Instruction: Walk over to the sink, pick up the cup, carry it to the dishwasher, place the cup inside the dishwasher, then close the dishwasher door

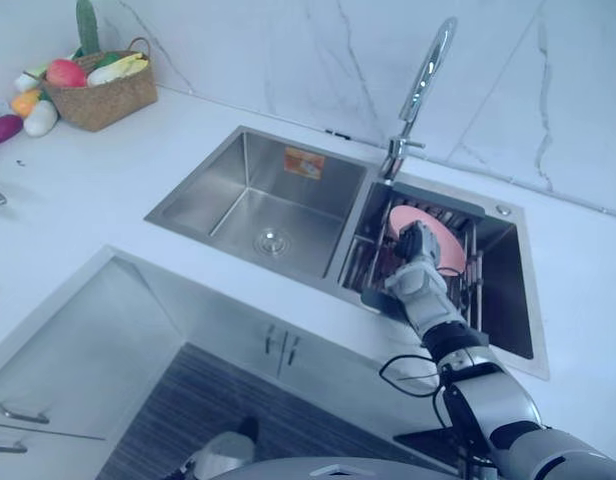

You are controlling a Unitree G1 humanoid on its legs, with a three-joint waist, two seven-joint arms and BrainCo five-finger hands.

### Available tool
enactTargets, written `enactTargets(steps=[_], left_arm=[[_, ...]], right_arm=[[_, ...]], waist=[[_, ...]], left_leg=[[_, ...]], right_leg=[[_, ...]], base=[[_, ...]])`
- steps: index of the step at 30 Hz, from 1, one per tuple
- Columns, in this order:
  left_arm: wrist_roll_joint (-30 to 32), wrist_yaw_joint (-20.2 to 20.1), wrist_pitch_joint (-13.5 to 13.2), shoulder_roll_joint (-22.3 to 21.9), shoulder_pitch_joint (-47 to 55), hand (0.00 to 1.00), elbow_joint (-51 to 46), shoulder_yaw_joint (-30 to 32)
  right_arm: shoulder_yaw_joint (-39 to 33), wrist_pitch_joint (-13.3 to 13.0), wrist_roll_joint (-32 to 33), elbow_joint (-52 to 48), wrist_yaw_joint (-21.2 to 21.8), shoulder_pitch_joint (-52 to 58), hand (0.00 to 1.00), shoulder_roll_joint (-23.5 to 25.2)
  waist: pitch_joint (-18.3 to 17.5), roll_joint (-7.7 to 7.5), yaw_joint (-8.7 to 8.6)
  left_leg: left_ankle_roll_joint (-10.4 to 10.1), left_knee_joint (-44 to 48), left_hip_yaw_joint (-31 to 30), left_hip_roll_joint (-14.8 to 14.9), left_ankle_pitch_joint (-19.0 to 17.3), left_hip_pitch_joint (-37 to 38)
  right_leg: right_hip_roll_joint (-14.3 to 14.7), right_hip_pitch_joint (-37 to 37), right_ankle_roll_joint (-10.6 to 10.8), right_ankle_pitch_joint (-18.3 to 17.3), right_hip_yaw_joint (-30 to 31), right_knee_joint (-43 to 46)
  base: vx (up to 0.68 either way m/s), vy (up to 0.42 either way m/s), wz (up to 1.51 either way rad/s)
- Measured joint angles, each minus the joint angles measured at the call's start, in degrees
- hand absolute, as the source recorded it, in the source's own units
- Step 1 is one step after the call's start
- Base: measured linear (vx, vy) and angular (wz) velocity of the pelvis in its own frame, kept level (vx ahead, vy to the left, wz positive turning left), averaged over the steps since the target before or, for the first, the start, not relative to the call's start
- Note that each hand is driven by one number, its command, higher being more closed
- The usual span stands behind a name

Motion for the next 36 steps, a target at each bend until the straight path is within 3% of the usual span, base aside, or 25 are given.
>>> enactTargets(steps=[6,11,15,36], left_arm=[[0.0,-0.3,0.0,0.0,0.2,0.00,-0.8,0.0],[0.0,-0.3,-0.1,-0.2,0.6,0.00,-1.0,0.1],[0.0,-0.3,0.0,-0.3,0.8,0.00,-1.0,0.1],[0.1,0.2,-0.1,-0.3,1.2,0.00,-0.9,0.1]], right_arm=[[-3.3,-2.3,2.4,-0.3,-0.6,-0.2,1.00,-0.4],[-5.7,-3.2,3.6,-4.3,-2.0,-0.4,1.00,-4.8],[-6.5,-4.3,3.6,-7.6,-2.8,-0.6,1.00,-5.6],[-8.8,-4.8,8.0,-15.9,-3.1,1.8,1.00,-6.4]], waist=[[0.4,0.34,-0.03],[0.7,0.87,-0.51],[0.9,1.21,-1.13],[0.9,1.29,-2.69]], left_leg=[[0.4,0.0,0.0,-0.1,0.2,0.2],[0.4,0.0,0.4,-0.1,0.1,0.6],[0.5,0.0,1.5,0.1,-0.2,1.0],[0.7,0.0,3.3,0.3,-0.6,1.8]], right_leg=[[-0.1,0.0,0.0,0.1,0.0,-0.1],[-0.1,0.0,0.4,0.4,0.5,-0.1],[0.0,0.0,0.1,0.2,1.7,-0.1],[0.1,-0.2,0.2,0.3,3.3,-0.3]], base=[[0.01,-0.004,0.01],[-0.01,0.000,-0.03],[-0.03,0.001,-0.16],[-0.01,0.000,-0.03]])
